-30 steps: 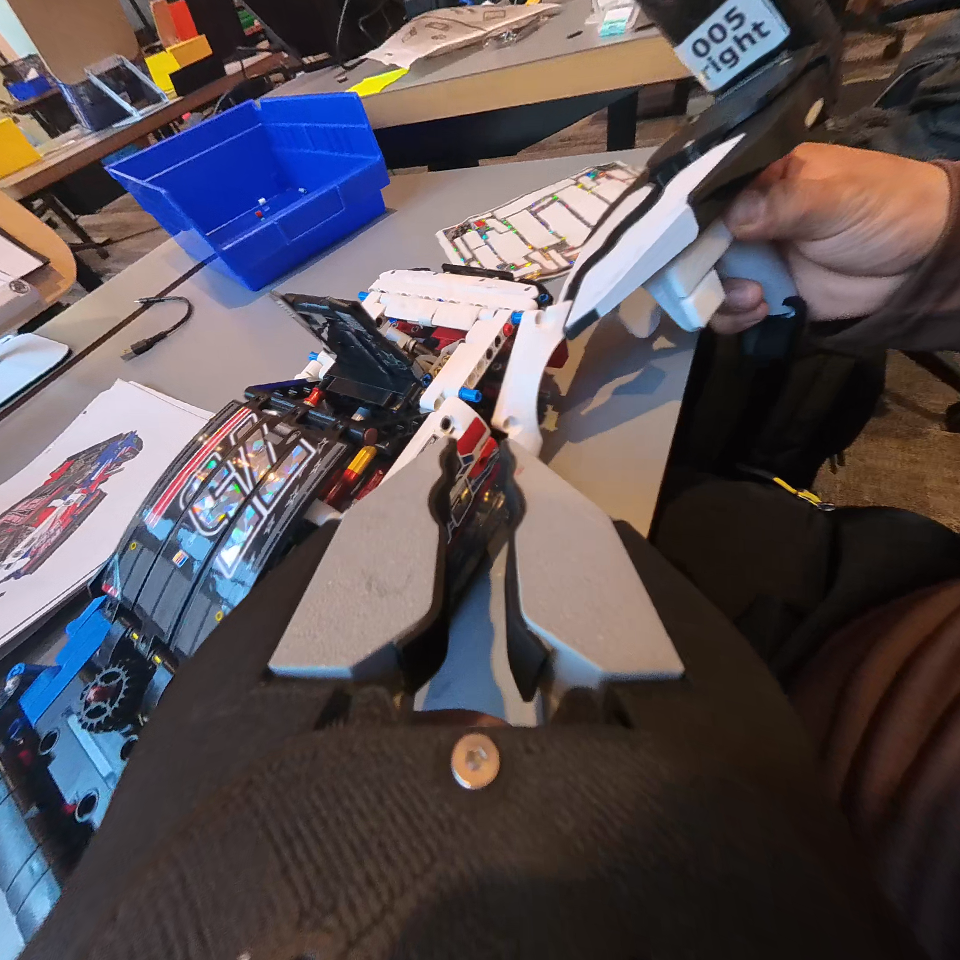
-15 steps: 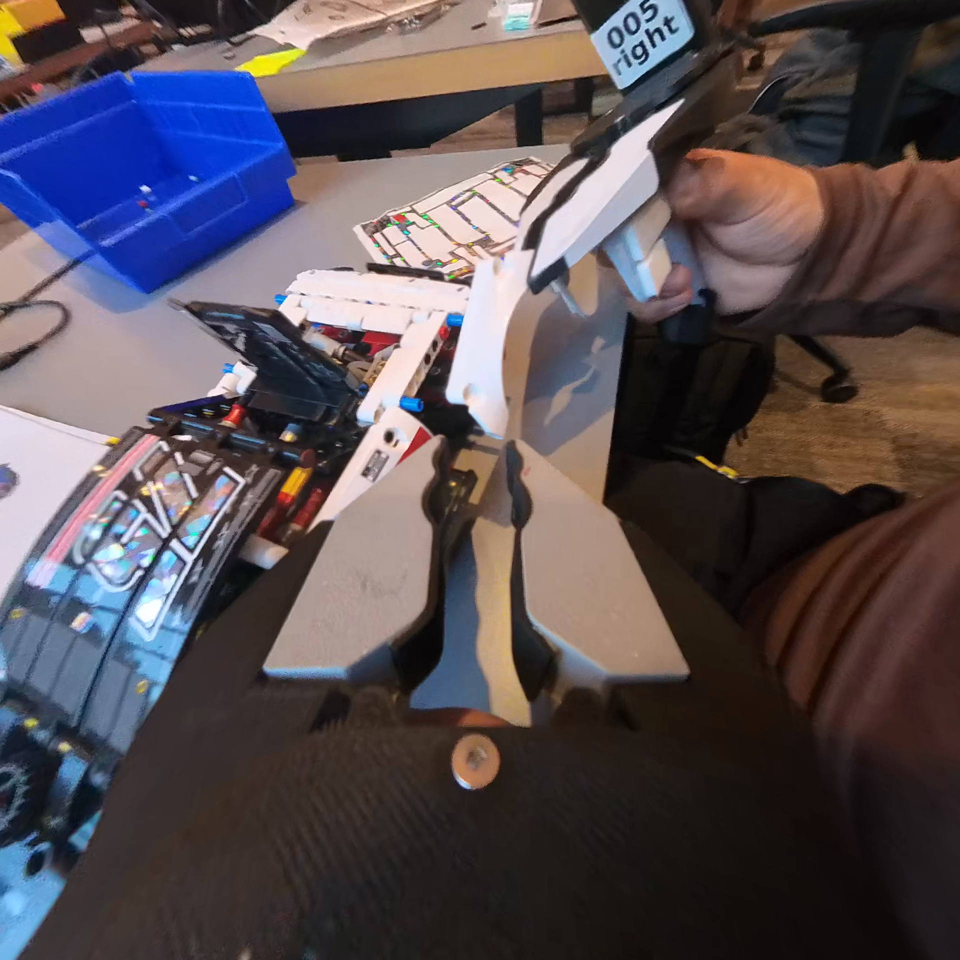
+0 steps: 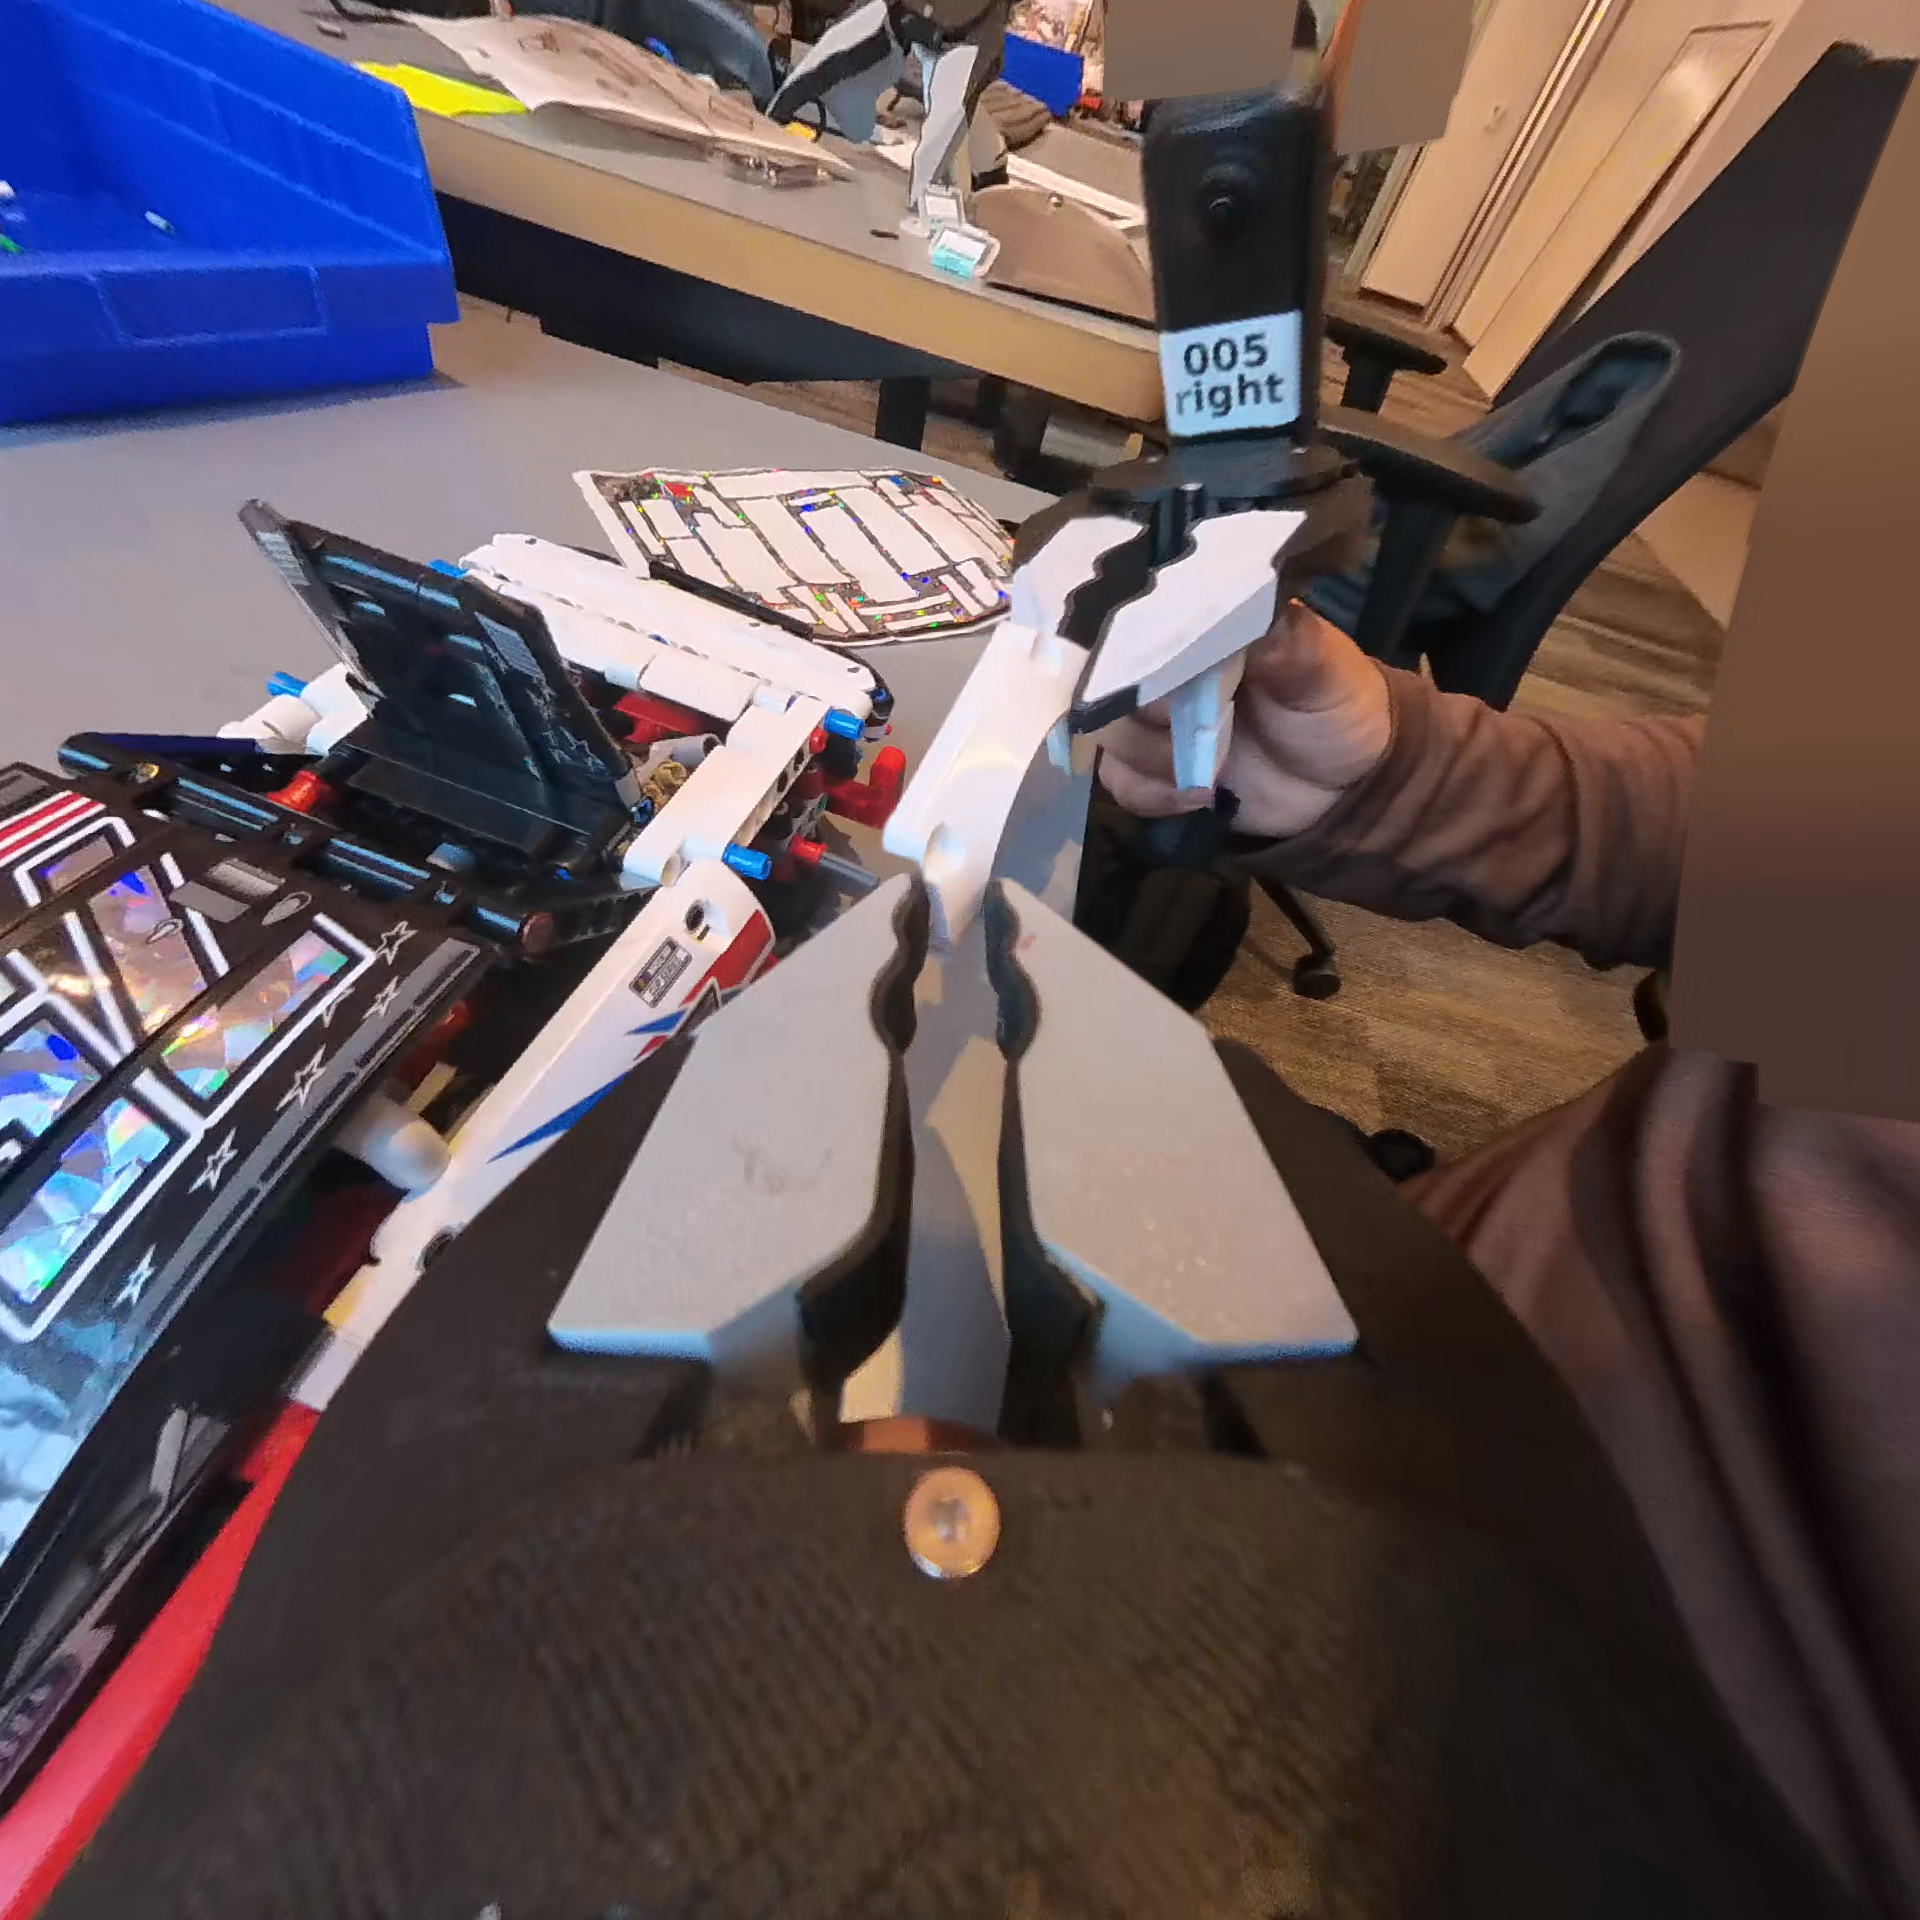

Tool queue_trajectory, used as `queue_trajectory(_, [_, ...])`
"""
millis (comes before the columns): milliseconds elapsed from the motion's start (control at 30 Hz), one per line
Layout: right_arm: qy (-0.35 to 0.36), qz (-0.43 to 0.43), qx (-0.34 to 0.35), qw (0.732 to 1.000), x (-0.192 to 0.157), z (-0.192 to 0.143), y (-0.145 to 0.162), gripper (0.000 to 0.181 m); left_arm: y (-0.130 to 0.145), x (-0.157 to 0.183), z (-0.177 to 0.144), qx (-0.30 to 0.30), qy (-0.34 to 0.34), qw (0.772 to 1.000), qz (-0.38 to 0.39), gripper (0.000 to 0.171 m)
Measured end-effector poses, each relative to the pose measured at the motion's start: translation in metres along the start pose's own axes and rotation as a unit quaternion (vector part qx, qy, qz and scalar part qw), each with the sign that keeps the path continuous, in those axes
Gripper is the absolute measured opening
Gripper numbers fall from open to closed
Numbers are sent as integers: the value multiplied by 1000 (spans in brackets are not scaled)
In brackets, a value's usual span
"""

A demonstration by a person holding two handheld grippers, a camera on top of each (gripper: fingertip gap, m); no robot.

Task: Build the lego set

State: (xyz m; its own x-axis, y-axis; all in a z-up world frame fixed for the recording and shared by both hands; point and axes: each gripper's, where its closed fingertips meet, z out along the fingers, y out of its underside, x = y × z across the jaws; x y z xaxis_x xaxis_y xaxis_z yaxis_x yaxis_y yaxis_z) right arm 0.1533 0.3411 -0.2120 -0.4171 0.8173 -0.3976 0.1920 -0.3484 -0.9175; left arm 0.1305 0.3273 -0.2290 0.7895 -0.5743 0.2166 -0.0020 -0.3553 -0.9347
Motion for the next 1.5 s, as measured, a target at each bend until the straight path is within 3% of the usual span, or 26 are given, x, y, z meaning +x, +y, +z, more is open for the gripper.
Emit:
queue_trajectory(167, [33, -16, -41, 998, 8, -2, 10, 11, 8, -1, -1, -24, -25, 999, 22, 6])
queue_trajectory(367, [137, -137, -118, 974, 18, -5, 7, 42, 21, -6, -3, -66, -37, 997, 25, 6])
queue_trajectory(467, [171, -247, -184, 936, 14, 10, 16, 44, 22, -5, -2, -70, -28, 997, 16, 6])
queue_trajectory(600, [213, -392, -269, 854, 19, 30, 33, 43, 24, -4, -2, -74, -23, 997, 19, 6])
queue_trajectory(667, [213, -425, -282, 833, 18, 38, 36, 43, 25, -4, -2, -77, -26, 996, 25, 6])
queue_trajectory(1500, [229, -476, -292, 798, 21, 46, 32, 29, 22, -7, -6, -62, -40, 997, 27, 6])
